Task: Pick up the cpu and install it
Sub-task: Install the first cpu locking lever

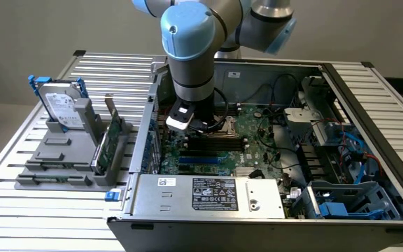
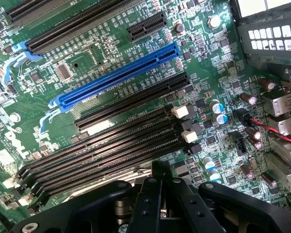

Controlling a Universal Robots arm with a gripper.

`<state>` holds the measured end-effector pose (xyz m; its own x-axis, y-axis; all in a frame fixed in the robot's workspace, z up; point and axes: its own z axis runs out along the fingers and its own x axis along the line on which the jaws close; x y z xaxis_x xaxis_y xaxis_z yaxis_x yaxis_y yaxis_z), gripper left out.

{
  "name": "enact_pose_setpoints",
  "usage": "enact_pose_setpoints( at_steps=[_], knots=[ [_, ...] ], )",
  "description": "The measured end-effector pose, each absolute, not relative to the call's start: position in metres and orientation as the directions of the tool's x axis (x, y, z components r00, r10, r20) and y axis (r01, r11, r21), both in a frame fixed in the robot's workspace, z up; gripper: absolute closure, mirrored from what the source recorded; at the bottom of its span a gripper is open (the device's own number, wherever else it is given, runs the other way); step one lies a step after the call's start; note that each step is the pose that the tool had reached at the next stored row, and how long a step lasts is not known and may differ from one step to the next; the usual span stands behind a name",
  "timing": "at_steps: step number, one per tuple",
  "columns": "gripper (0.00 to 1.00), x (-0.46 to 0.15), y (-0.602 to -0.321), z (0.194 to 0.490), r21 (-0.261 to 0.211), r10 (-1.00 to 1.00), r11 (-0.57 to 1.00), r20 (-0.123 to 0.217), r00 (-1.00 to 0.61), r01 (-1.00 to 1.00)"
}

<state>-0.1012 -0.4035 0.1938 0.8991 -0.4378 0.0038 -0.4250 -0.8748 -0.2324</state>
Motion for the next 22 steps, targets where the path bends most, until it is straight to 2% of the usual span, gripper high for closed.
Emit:
enact_pose_setpoints(
  at_steps=[22],
  knots=[
    [0.89, -0.1012, -0.4009, 0.1931, -0.216, -0.505, -0.843, 0.005, 0.863, -0.492]
  ],
)
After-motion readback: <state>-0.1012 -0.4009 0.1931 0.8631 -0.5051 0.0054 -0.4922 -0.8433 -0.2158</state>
